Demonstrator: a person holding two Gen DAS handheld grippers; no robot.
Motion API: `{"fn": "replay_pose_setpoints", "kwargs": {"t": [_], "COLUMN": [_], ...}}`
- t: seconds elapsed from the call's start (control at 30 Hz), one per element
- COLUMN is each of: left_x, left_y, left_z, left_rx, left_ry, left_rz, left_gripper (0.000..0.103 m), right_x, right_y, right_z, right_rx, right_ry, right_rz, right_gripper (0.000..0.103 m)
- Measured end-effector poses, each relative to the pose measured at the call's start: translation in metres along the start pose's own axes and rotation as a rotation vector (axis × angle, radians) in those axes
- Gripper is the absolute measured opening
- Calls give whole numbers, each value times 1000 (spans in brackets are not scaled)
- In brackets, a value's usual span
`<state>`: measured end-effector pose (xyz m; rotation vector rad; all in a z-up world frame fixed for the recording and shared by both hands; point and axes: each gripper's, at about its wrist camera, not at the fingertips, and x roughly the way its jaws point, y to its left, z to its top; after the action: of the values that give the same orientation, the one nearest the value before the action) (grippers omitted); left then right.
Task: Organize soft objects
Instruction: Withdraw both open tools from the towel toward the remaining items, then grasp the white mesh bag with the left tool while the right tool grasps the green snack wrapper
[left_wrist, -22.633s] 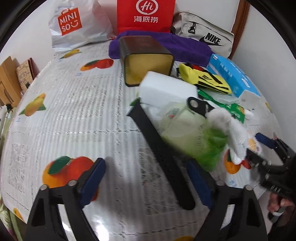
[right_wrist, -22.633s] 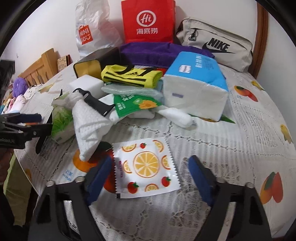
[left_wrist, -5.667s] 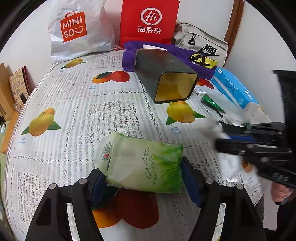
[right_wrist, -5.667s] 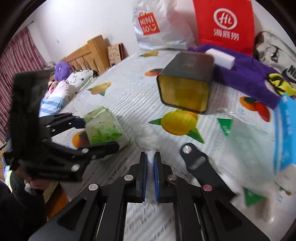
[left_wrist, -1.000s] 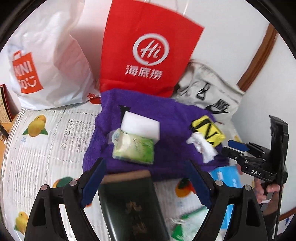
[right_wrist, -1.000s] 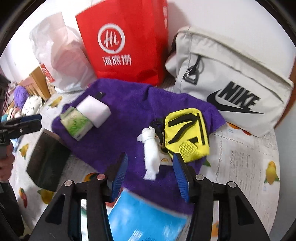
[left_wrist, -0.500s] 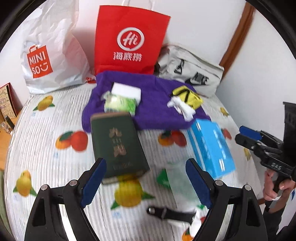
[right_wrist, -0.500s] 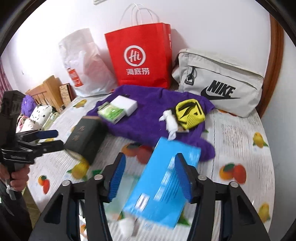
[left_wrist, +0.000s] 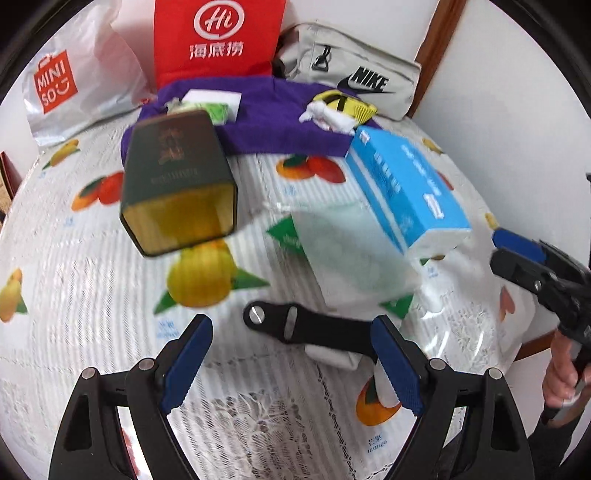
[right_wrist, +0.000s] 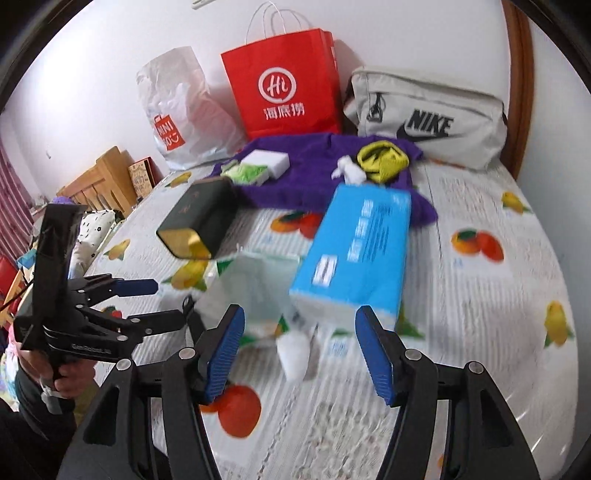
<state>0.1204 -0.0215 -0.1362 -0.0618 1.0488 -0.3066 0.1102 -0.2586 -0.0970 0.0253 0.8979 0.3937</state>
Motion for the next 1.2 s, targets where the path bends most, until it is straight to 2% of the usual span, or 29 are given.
{"fn": "replay_pose_setpoints", "kwargs": {"t": [0.1,0.2,0.33,0.37,0.4,0.43,0.47,0.5,0.53,0.57,0.63,0.77,0.93,1.2], "left_x": [3,9,25,29,33,36,41,42,43,40,33,12,-11,-35], "left_y": [-4,-14,-21,-22,-23,-24,-25,-26,-27,-27,-27,-23,-13,35], "left_z": [3,14,26,27,28,28,29,29,29,29,29,30,26,1], "left_rx": [-19,-12,-17,-18,-14,-9,0,5,14,17,24,23,23,-57], "left_ry": [-8,-28,-7,-4,3,12,26,30,25,15,-13,-74,-108,-138], "left_rz": [-42,-40,-70,-72,-83,-89,-96,-102,-114,-113,-107,-124,-114,-63], "left_gripper": [87,87,83,78,63,55,52,38,31,29,9,7,7,7], "right_x": [2,5,6,6,7,7,7,7,7,8,10,14,18,23], "right_y": [-3,-7,-14,-17,-19,-20,-21,-22,-22,-22,-23,-18,-7,11], "right_z": [-17,-28,-36,-39,-40,-42,-44,-45,-45,-46,-46,-48,-48,-45], "right_rx": [31,38,50,59,63,66,66,67,69,72,76,70,48,-3], "right_ry": [12,23,26,29,32,34,34,33,32,32,36,44,49,59], "right_rz": [9,-7,-25,-26,-28,-29,-31,-35,-36,-33,-29,-25,-16,-12], "right_gripper": [62,62,62,62,62,62,62,62,62,62,62,62,62,62]}}
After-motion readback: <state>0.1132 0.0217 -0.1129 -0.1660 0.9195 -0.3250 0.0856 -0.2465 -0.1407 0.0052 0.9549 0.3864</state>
